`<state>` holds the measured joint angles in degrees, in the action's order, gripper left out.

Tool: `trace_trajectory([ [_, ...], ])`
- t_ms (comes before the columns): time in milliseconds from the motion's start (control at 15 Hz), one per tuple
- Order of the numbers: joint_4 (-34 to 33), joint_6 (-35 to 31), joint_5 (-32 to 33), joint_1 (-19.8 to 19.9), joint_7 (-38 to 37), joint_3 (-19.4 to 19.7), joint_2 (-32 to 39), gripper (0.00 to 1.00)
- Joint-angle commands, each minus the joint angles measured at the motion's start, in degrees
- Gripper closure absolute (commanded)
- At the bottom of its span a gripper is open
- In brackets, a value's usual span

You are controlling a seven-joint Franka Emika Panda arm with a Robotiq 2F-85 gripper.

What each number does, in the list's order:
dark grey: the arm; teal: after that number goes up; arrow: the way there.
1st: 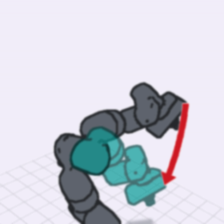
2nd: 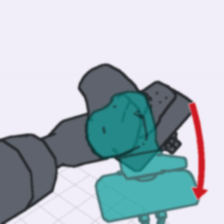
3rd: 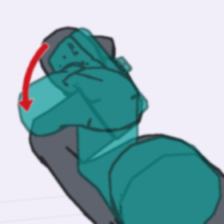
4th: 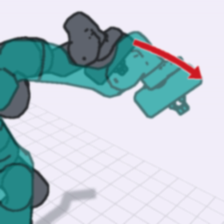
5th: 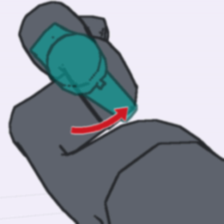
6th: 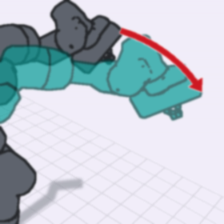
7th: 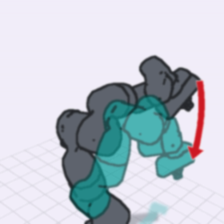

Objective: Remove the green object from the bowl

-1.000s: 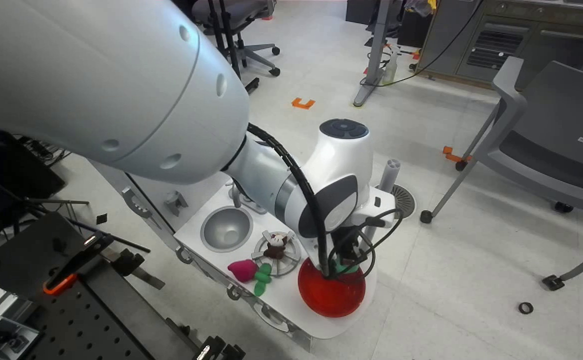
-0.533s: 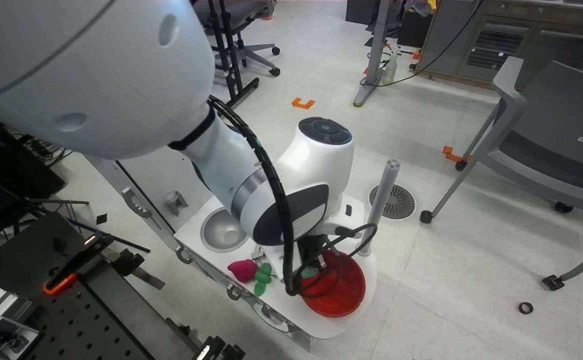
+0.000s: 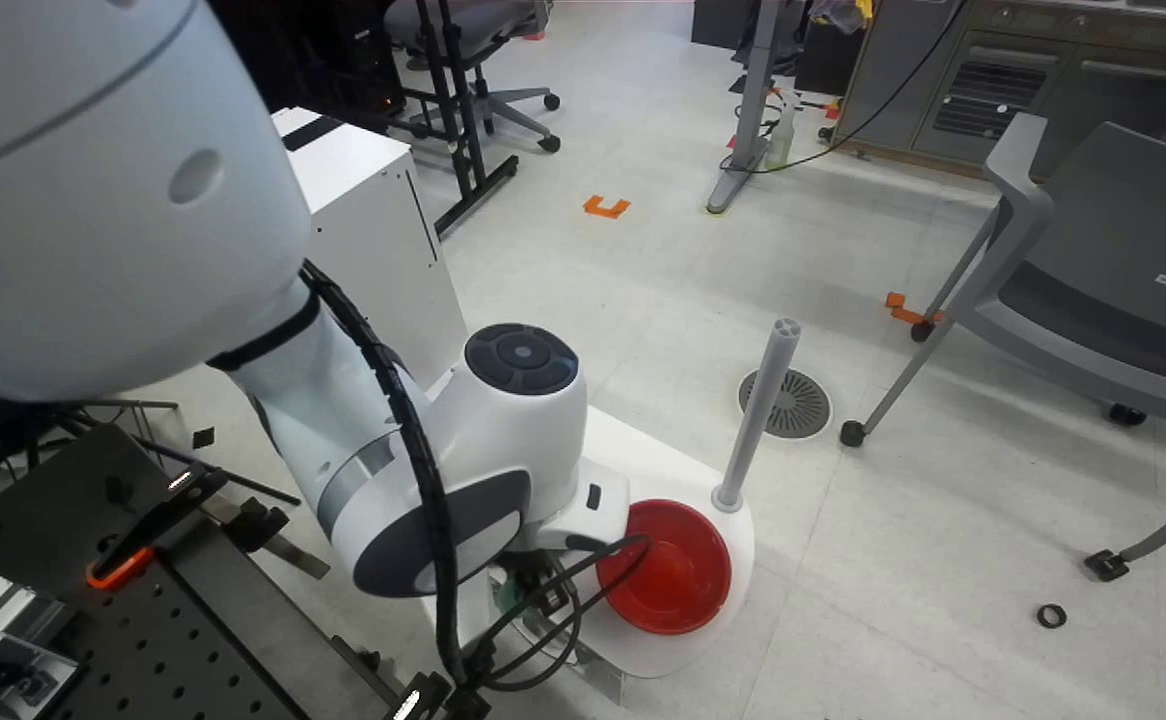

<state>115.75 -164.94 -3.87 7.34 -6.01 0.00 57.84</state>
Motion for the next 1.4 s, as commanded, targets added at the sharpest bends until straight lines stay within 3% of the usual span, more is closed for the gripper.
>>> trace_trajectory([
  [0,-1.56,-5.15,-0.25,-0.84,1.35,0.83,3.96,0.97],
  [267,-5.89,-7.56,0.17,-3.7,0.33,3.1,9.04,0.97],
  [933,-24.93,-1.61,-0.09,-10.8,-3.37,8.04,22.28,0.95],
  [1000,-25.96,-0.39,0.12,-11.72,-3.96,8.75,22.91,0.63],
  [1133,-26.36,2.21,0.68,-12.82,-4.45,9.26,22.67,0.56],
  [1333,-25.31,3.27,1.24,-14.03,-4.41,9.52,21.69,0.33],
])
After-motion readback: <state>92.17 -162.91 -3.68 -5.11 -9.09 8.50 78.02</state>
